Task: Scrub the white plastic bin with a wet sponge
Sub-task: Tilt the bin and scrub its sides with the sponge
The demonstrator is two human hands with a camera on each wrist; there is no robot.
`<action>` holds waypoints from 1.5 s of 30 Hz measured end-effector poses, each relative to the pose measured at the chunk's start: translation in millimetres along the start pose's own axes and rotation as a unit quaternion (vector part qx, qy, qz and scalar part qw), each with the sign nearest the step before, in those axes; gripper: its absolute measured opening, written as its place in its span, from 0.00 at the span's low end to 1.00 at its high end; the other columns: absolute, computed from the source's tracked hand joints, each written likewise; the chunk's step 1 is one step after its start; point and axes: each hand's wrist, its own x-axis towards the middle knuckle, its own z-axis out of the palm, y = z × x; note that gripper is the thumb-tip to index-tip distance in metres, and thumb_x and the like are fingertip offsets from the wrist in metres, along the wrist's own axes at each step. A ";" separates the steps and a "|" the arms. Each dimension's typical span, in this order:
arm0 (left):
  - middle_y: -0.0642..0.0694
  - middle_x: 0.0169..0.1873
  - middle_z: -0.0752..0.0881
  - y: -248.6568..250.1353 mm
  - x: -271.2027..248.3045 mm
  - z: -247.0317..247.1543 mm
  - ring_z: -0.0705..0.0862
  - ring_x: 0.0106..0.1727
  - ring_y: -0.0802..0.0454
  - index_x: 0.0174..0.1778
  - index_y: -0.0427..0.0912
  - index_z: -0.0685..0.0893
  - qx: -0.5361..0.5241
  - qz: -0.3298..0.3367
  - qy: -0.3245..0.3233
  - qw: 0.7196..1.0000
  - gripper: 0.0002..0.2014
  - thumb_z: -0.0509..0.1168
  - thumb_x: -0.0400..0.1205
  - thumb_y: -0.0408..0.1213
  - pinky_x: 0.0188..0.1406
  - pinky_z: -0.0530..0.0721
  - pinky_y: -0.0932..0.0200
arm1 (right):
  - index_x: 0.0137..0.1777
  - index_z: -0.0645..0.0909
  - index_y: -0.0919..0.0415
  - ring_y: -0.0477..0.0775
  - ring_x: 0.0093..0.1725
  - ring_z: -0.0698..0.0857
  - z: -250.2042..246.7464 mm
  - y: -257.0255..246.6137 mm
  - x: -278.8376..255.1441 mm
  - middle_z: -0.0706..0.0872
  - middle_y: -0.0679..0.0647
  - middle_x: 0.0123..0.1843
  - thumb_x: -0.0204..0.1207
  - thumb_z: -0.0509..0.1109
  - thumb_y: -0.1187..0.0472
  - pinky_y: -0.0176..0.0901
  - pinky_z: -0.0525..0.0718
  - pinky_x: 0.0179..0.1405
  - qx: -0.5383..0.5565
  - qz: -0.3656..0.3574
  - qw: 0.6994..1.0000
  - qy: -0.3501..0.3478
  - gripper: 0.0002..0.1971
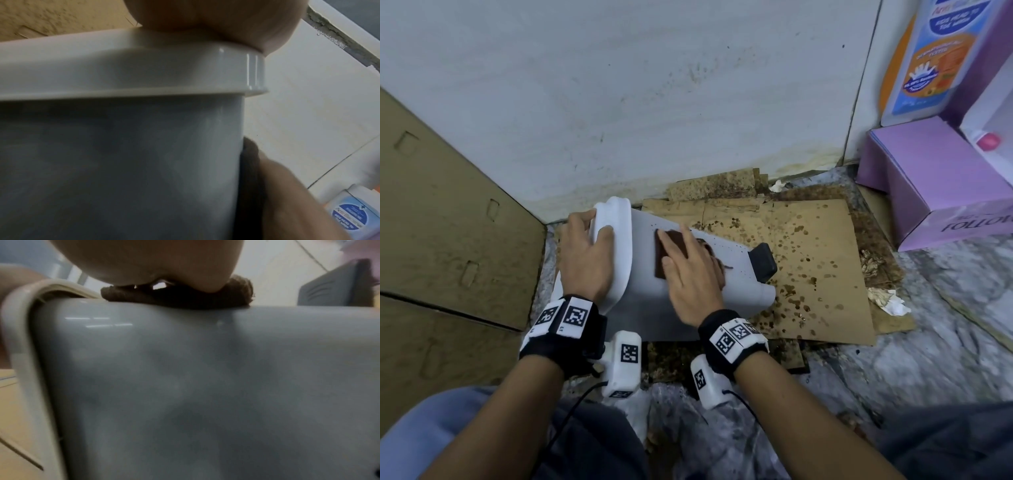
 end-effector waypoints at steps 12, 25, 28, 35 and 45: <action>0.44 0.66 0.76 -3.0 -0.9 -3.9 0.75 0.70 0.43 0.69 0.45 0.75 -0.009 0.001 -0.001 1.000 0.23 0.57 0.78 0.47 0.71 0.72 0.40 | 0.85 0.51 0.46 0.51 0.86 0.48 10.2 28.8 -3.5 0.55 0.46 0.87 0.79 0.33 0.36 0.59 0.39 0.84 -0.081 0.044 0.996 0.009 0.35; 0.43 0.67 0.76 3.4 -2.4 3.4 0.76 0.67 0.44 0.69 0.45 0.74 0.013 0.010 0.004 1.000 0.18 0.59 0.83 0.42 0.60 0.73 0.49 | 0.85 0.54 0.47 0.52 0.86 0.48 18.3 -15.3 5.8 0.45 0.47 0.88 0.84 0.41 0.43 0.55 0.49 0.81 -0.026 -0.016 0.999 0.031 0.29; 0.43 0.67 0.76 -0.5 -0.9 0.5 0.76 0.68 0.44 0.68 0.44 0.75 0.001 0.008 0.001 1.000 0.20 0.59 0.81 0.44 0.64 0.74 0.46 | 0.85 0.52 0.48 0.48 0.86 0.47 19.0 15.2 -4.3 0.46 0.46 0.87 0.85 0.38 0.42 0.52 0.45 0.83 -0.034 -0.010 0.999 0.027 0.30; 0.44 0.66 0.77 -9.4 -1.4 -5.1 0.75 0.69 0.45 0.67 0.44 0.76 -0.030 0.000 0.002 1.000 0.23 0.57 0.77 0.46 0.67 0.74 0.47 | 0.85 0.54 0.49 0.48 0.85 0.51 4.8 104.9 -12.7 0.54 0.48 0.87 0.79 0.37 0.38 0.60 0.55 0.82 -0.020 0.100 0.995 0.005 0.35; 0.42 0.66 0.76 -16.2 -0.5 -15.0 0.77 0.66 0.46 0.66 0.44 0.75 -0.037 -0.007 -0.005 0.999 0.23 0.56 0.76 0.49 0.70 0.75 0.39 | 0.84 0.51 0.39 0.43 0.85 0.47 20.1 12.2 -9.1 0.52 0.40 0.86 0.85 0.40 0.43 0.46 0.43 0.81 0.003 -0.065 0.998 -0.022 0.26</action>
